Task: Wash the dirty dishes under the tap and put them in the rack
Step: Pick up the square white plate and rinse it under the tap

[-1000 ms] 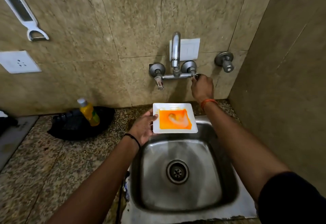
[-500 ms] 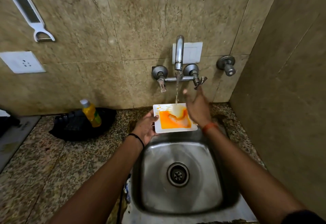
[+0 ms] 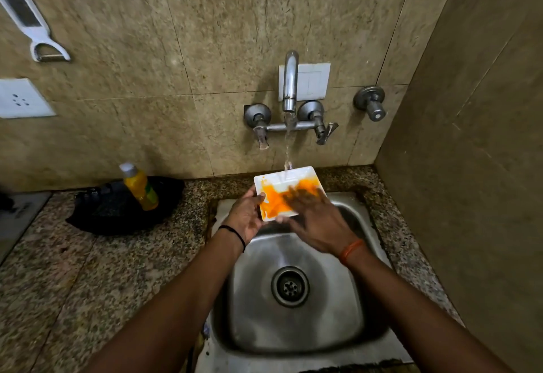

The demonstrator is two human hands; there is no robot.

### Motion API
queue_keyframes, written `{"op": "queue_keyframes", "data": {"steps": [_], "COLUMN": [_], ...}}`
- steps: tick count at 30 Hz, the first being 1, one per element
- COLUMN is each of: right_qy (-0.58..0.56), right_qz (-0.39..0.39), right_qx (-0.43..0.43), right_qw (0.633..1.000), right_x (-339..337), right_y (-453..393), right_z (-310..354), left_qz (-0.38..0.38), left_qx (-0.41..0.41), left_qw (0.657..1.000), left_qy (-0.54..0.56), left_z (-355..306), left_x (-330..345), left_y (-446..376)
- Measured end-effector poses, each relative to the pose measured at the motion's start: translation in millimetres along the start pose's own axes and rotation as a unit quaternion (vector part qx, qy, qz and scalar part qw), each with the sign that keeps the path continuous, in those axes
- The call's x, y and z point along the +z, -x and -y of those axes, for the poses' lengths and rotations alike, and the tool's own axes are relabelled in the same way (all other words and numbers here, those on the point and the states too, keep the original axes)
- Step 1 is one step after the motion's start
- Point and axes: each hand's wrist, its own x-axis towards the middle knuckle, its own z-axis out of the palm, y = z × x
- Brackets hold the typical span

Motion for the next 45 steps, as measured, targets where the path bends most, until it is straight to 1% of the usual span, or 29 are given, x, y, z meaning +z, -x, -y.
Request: {"op": "queue_keyframes", "data": {"steps": [1, 2, 4, 6, 7, 9, 10, 11, 13, 15, 16, 18, 19, 23, 24, 26, 27, 28, 31, 32, 33, 36, 37, 38, 40, 41, 42, 43, 45], "right_qy": [0.005, 0.003, -0.042, -0.065, -0.062, -0.045, -0.034, -0.038, -0.064, -0.077, -0.063, -0.021, -0.019, -0.071, -0.069, -0.025, -0.001, 0.007, -0.055, -0.069, -0.065, 0.019, 0.038, 0.03, -0.03, -0.054, -0.061, -0.05, -0.001], "right_qz": [-0.004, 0.006, 0.048, 0.055, 0.039, 0.007, 0.012, 0.026, 0.051, 0.042, 0.023, -0.014, -0.016, 0.023, 0.016, -0.019, -0.026, -0.02, 0.008, 0.014, 0.008, -0.04, -0.036, -0.024, 0.003, 0.016, 0.015, 0.004, -0.007], "right_qx": [0.042, 0.057, 0.011, -0.023, -0.003, 0.074, 0.096, 0.087, 0.022, -0.01, 0.003, 0.077, 0.093, -0.013, -0.007, 0.059, 0.091, 0.098, 0.011, -0.003, 0.003, 0.124, 0.137, 0.118, 0.03, 0.001, -0.005, 0.015, 0.108], "right_qw": [0.999, 0.998, 0.998, 0.996, 0.997, 0.996, 0.995, 0.995, 0.996, 0.996, 0.998, 0.997, 0.995, 0.997, 0.997, 0.998, 0.996, 0.995, 0.998, 0.998, 0.998, 0.991, 0.989, 0.992, 0.999, 0.998, 0.998, 0.999, 0.994], "right_x": [1.1, 1.4, 4.7, 6.8, 7.2, 7.6, 7.2, 7.2, 8.0, 3.2, 2.5, 2.0, 0.3, 3.5, 3.7, 6.9, 7.1, 6.4, 4.5, 1.6, -0.6, -3.1, -4.4, -4.4, -4.3, -5.0, -6.4, -6.4, -7.4], "right_y": [-2.2, -3.3, -1.6, 1.2, -2.0, -9.7, -12.0, -12.3, -9.9, -8.9, -11.4, -15.0, -14.5, -2.3, -1.5, -4.2, -4.4, -3.4, 3.0, 5.1, 4.1, -4.1, -4.7, -4.5, -2.0, -1.0, -2.7, -7.5, -15.6], "right_z": [-4.7, -4.6, 7.6, 16.5, 12.1, -1.1, -2.1, 2.0, 14.0, 13.1, 4.9, -8.7, -7.3, 14.6, 10.8, -4.2, -7.5, -5.6, 11.8, 14.1, 10.7, -7.3, -5.1, 1.5, 19.8, 25.2, 23.0, 15.8, -1.8], "left_qz": [-0.001, -0.004, -0.004, 0.0, 0.0, -0.003, -0.006, -0.008, -0.012, -0.012, -0.009, -0.004, -0.004, -0.012, -0.014, -0.014, -0.012, -0.011, -0.004, -0.005, -0.005, -0.004, -0.008, -0.011, -0.011, -0.012, -0.012, -0.008, 0.003], "left_qx": [-0.003, -0.006, -0.013, -0.012, -0.009, -0.004, -0.004, -0.004, -0.003, 0.004, 0.008, 0.015, 0.016, 0.018, 0.017, 0.016, 0.015, 0.015, 0.02, 0.02, 0.021, 0.028, 0.029, 0.03, 0.027, 0.024, 0.022, 0.02, 0.018], "left_qw": [1.0, 1.0, 1.0, 1.0, 1.0, 1.0, 1.0, 1.0, 1.0, 1.0, 1.0, 1.0, 1.0, 0.999, 0.999, 1.0, 1.0, 0.999, 0.999, 0.999, 0.999, 0.999, 0.999, 0.999, 0.999, 1.0, 1.0, 1.0, 1.0], "left_qy": [-0.003, -0.009, -0.023, -0.021, -0.019, -0.023, -0.026, -0.028, -0.026, -0.023, -0.02, -0.019, -0.022, -0.029, -0.027, -0.023, -0.023, -0.027, -0.037, -0.036, -0.032, -0.016, -0.019, -0.019, -0.016, -0.016, -0.013, -0.009, -0.01], "left_z": [1.3, 2.3, 3.6, 5.2, 4.5, 2.1, 1.3, 0.4, -0.8, -2.3, -2.4, -2.1, -2.2, -1.8, -1.5, -0.7, -0.4, -0.3, 0.4, 0.9, 1.4, 1.5, 0.2, -1.1, -3.0, -2.9, -2.7, -2.6, -2.0], "left_x": [1.3, 2.8, 4.5, 3.5, 3.7, 5.7, 6.9, 7.9, 8.0, 6.0, 5.1, 4.4, 4.8, 2.5, 1.8, 2.4, 4.0, 6.0, 9.2, 9.3, 9.1, 11.0, 12.3, 12.7, 11.6, 10.2, 9.2, 8.0, 7.9], "left_y": [-0.9, -1.5, -1.8, -4.2, -5.1, -6.8, -8.0, -8.7, -10.3, -12.4, -13.5, -14.6, -14.6, -15.8, -16.6, -16.8, -16.6, -15.9, -14.9, -15.5, -16.5, -19.6, -19.5, -19.9, -19.8, -19.0, -18.0, -16.9, -15.3]}}
